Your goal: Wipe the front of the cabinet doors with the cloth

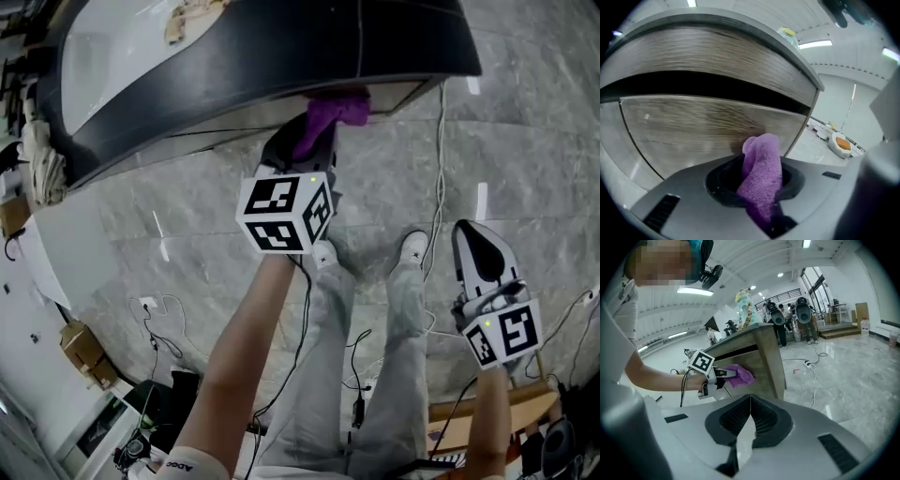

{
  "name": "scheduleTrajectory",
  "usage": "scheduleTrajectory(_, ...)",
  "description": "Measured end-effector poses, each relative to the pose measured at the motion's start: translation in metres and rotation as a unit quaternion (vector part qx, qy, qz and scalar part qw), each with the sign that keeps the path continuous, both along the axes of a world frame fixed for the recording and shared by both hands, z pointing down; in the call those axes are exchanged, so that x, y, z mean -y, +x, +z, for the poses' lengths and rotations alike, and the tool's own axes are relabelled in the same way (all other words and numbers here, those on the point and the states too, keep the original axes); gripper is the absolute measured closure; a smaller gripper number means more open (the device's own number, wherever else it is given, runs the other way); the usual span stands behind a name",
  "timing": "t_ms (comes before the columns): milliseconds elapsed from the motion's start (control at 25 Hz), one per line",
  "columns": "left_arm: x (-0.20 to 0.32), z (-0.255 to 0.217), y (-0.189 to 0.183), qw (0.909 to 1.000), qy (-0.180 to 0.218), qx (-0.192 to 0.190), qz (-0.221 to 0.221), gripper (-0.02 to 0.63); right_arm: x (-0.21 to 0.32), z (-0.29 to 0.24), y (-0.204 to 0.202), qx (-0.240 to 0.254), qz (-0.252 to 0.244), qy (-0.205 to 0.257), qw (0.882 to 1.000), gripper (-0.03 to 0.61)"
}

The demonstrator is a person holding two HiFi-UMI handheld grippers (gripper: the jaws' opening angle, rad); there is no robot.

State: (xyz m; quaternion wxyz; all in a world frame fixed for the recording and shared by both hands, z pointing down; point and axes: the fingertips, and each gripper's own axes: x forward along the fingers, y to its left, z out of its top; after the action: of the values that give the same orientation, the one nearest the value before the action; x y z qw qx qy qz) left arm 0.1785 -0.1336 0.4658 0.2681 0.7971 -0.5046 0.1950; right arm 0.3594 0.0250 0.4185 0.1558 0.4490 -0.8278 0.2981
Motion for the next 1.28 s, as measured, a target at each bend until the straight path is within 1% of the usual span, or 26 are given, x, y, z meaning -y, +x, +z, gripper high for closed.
scheduleTrajectory(80,-0.001,0.0,-0.029,1.0,-0.002,0.008,-0.006,0.514,0.007,-0.002,-0.024,0.002,-0.013,0.003,1.0,0.552)
scheduleTrajectory(200,-0.002,0.001,-0.078,0.9994,-0.007,0.009,-0.032,0.514,0.018,-0.005,-0.062,0.008,-0.033,0.009,0.999,0.552)
scheduleTrajectory(440,-0.002,0.006,-0.164,0.9973,-0.007,0.02,-0.07,0.514,0.027,-0.002,-0.128,0.013,-0.05,0.011,0.999,0.552)
scheduleTrajectory(560,-0.004,0.005,-0.196,0.9954,-0.007,0.024,-0.093,0.514,0.026,0.0,-0.15,0.014,-0.062,0.01,0.998,0.552)
scheduleTrajectory(680,-0.008,0.003,-0.225,0.9918,-0.008,0.025,-0.125,0.514,0.024,0.002,-0.163,0.017,-0.072,0.006,0.997,0.552)
scheduleTrajectory(800,-0.017,0.002,-0.243,0.988,-0.009,0.029,-0.151,0.514,0.023,0.003,-0.167,0.024,-0.075,0.005,0.997,0.552)
scheduleTrajectory(920,-0.033,0.006,-0.235,0.9876,-0.013,0.036,-0.153,0.514,0.02,0.001,-0.161,0.027,-0.078,0.005,0.997,0.552)
scheduleTrajectory(1000,-0.044,0.011,-0.213,0.9892,-0.016,0.04,-0.14,0.514,0.019,0.001,-0.148,0.028,-0.078,0.007,0.997,0.552)
scheduleTrajectory(1080,-0.053,0.017,-0.177,0.9918,-0.02,0.034,-0.122,0.514,0.017,0.002,-0.126,0.027,-0.075,0.007,0.997,0.552)
scheduleTrajectory(1280,-0.068,0.04,-0.057,0.998,-0.034,0.017,-0.05,0.514,0.01,0.012,-0.056,0.015,-0.064,0.0,0.998,0.552)
